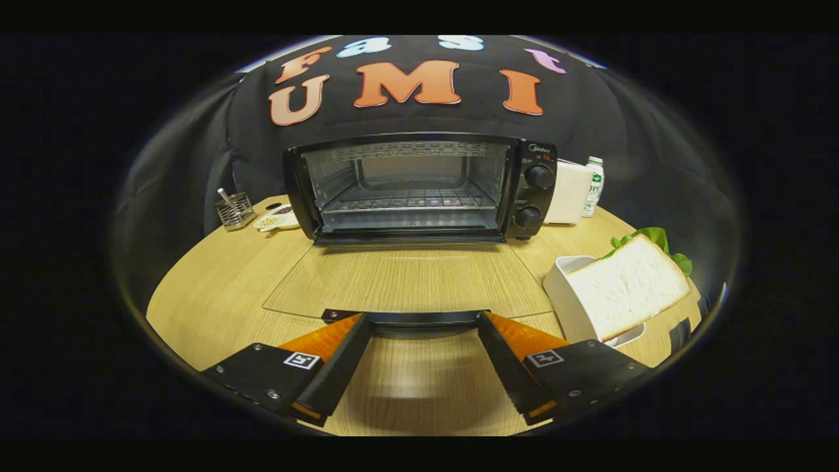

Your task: Open the toaster oven, put the food inside, and close the toaster oven door.

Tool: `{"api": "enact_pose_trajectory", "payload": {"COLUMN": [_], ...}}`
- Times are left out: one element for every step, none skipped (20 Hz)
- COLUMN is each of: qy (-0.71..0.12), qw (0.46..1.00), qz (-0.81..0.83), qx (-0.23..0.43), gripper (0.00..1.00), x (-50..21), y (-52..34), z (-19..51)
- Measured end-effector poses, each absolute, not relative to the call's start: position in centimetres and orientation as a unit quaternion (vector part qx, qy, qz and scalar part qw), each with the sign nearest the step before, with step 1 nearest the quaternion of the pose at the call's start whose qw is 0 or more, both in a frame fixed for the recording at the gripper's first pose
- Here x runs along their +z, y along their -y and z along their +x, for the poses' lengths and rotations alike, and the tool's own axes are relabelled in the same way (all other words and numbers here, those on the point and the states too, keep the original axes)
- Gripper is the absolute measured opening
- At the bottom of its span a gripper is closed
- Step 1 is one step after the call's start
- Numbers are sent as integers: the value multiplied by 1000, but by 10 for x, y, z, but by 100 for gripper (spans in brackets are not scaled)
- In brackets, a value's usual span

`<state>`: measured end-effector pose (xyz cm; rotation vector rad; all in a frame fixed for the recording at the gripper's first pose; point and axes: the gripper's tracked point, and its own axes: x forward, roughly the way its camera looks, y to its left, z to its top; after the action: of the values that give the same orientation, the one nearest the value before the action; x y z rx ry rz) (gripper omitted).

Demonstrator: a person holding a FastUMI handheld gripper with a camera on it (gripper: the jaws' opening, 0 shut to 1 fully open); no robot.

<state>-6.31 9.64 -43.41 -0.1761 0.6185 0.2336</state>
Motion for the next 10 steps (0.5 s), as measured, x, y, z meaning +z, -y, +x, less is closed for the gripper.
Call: {"api": "enact_pose_trajectory", "payload": {"qy": [-307, -312, -316, -313, -310, -306, -301, -293, -283, -274], "qw": [940, 938, 937, 938, 939, 941, 943, 946, 950, 952], "qz": [-93, -95, -91, -86, -85, -85, -83, -81, -81, -87], "qx": [116, 120, 122, 122, 121, 116, 112, 109, 106, 102], "gripper": [99, 99, 99, 99, 99, 99, 99, 99, 99, 99], "x": [-435, -433, -430, -425, -419, -413, -404, -393, -382, -371], "y": [-94, -92, -89, -86, -81, -75, -69, -64, -58, -50], "z": [-65, -68, -70, -68, -67, -64, -62, -58, -54, -48]}}
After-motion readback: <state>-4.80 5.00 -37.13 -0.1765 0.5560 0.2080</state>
